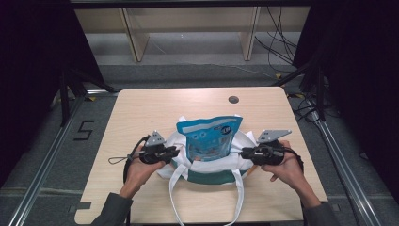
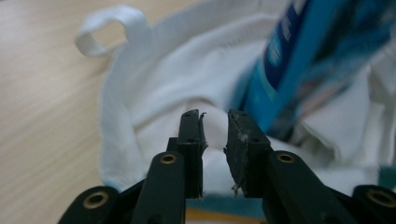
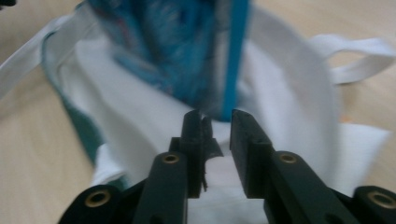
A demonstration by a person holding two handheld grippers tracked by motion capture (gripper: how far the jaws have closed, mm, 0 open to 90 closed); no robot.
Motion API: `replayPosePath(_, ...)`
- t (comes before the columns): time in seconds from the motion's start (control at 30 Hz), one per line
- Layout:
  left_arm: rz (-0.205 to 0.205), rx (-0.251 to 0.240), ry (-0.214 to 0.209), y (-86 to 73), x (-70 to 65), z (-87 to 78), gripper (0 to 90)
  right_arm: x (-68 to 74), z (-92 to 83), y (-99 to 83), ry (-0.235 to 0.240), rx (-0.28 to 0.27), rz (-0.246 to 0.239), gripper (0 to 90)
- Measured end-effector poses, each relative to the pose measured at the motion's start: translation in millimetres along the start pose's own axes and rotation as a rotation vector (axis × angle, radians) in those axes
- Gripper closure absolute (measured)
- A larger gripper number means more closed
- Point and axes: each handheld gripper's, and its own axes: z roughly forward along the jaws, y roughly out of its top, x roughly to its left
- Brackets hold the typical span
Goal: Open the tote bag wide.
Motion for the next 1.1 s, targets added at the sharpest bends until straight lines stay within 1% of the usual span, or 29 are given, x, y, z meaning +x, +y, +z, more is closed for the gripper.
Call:
replayPosePath(0.07,0.01,0.021,0.008,-8.4,-6.0,3.4,80.9,8.0,7.9,-3.3,0.009,0.028,-0.023,81.4)
replayPosePath(0.1,0.022,0.043,0.016,-13.3,-8.0,5.8,81.6,12.1,13.1,-5.2,0.008,0.036,-0.029,82.8)
replayPosePath(0.13,0.034,0.075,0.021,-19.3,-9.3,9.7,81.9,12.3,17.5,-6.7,0.007,0.055,-0.046,84.3)
replayPosePath(0.17,0.053,0.112,0.022,-25.8,-9.6,14.1,82.5,13.5,23.2,-9.2,0.002,0.08,-0.048,86.0)
replayPosePath(0.23,0.032,0.113,0.026,-35.5,-11.2,21.2,83.3,15.4,36.4,-15.7,-0.02,0.111,-0.058,88.2)
replayPosePath(0.27,0.031,0.116,0.026,-35.8,-11.3,21.3,83.6,16.2,45.2,-20.4,-0.037,0.157,-0.075,89.8)
replayPosePath(0.3,0.032,0.118,0.026,-34.9,-11.1,21.5,83.7,17.9,51.1,-24.2,-0.048,0.201,-0.078,90.0)
replayPosePath(0.33,0.041,0.126,0.033,-34.9,-10.9,22.2,84.5,19.9,57.7,-29.0,-0.08,0.24,-0.075,90.0)
replayPosePath(0.37,0.048,0.129,0.039,-35.4,-11.2,23.0,84.6,21.0,59.2,-31.7,-0.076,0.227,-0.059,90.0)
replayPosePath(0.4,0.055,0.126,0.052,-36.2,-12.8,24.5,84.9,20.1,58.8,-32.1,-0.082,0.219,-0.065,90.0)
replayPosePath(0.43,0.06,0.126,0.054,-35.8,-13.3,24.6,85.0,22.1,58.7,-32.9,-0.081,0.224,-0.037,90.0)
replayPosePath(0.47,0.059,0.124,0.058,-35.4,-13.7,24.5,85.0,20.3,59.0,-32.3,-0.086,0.216,-0.064,90.0)
replayPosePath(0.5,0.063,0.127,0.063,-35.3,-14.1,24.6,85.1,21.0,59.6,-31.9,-0.089,0.215,-0.065,90.0)
replayPosePath(0.53,0.068,0.129,0.064,-35.0,-13.9,25.4,85.2,20.5,58.0,-30.6,-0.089,0.232,-0.074,90.0)
replayPosePath(0.57,0.072,0.13,0.075,-34.3,-12.7,26.2,85.3,20.5,60.0,-31.3,-0.1,0.214,-0.076,90.0)
replayPosePath(0.6,0.066,0.125,0.075,-33.8,-12.1,27.1,85.4,20.8,60.7,-31.0,-0.094,0.216,-0.06,90.0)
replayPosePath(0.67,0.06,0.119,0.084,-31.6,-7.2,31.0,85.7,16.6,61.8,-29.9,-0.082,0.198,-0.069,90.0)
replayPosePath(0.7,0.06,0.117,0.095,-29.6,-4.7,33.6,86.0,15.9,63.1,-29.1,-0.092,0.197,-0.063,90.0)
replayPosePath(0.73,0.067,0.121,0.098,-28.0,-2.3,35.2,86.2,14.3,64.2,-27.2,-0.099,0.211,-0.066,90.0)
replayPosePath(0.77,0.069,0.123,0.099,-26.6,0.3,36.6,86.3,12.9,67.1,-27.1,-0.108,0.192,-0.067,90.0)
replayPosePath(0.83,0.032,0.105,0.101,-25.6,4.2,40.1,86.5,8.8,69.1,-25.3,-0.113,0.184,-0.063,90.0)
replayPosePath(0.87,0.033,0.107,0.101,-24.8,6.6,40.9,86.4,6.9,68.3,-23.9,-0.11,0.196,-0.06,90.0)
replayPosePath(0.9,0.035,0.11,0.1,-24.1,7.6,41.4,86.5,5.6,70.8,-23.9,-0.116,0.178,-0.054,90.0)
replayPosePath(0.93,0.035,0.112,0.099,-22.9,9.0,42.3,86.4,3.9,70.1,-22.8,-0.108,0.193,-0.056,90.0)
replayPosePath(0.97,0.036,0.113,0.102,-22.1,10.0,43.1,86.4,3.2,72.0,-22.9,-0.112,0.177,-0.044,90.0)
replayPosePath(1.0,0.043,0.121,0.11,-20.6,12.3,44.5,86.5,1.8,72.5,-22.6,-0.112,0.176,-0.041,90.0)
replayPosePath(1.03,0.031,0.114,0.106,-19.5,12.9,46.4,86.5,-0.6,73.3,-22.0,-0.114,0.171,-0.039,90.0)
replayPosePath(1.07,0.031,0.116,0.106,-18.1,14.7,47.6,86.5,-2.5,73.9,-20.9,-0.119,0.171,-0.032,90.0)
replayPosePath(1.1,0.03,0.115,0.107,-17.2,16.4,48.7,86.5,-5.4,75.2,-20.3,-0.119,0.166,-0.041,90.0)
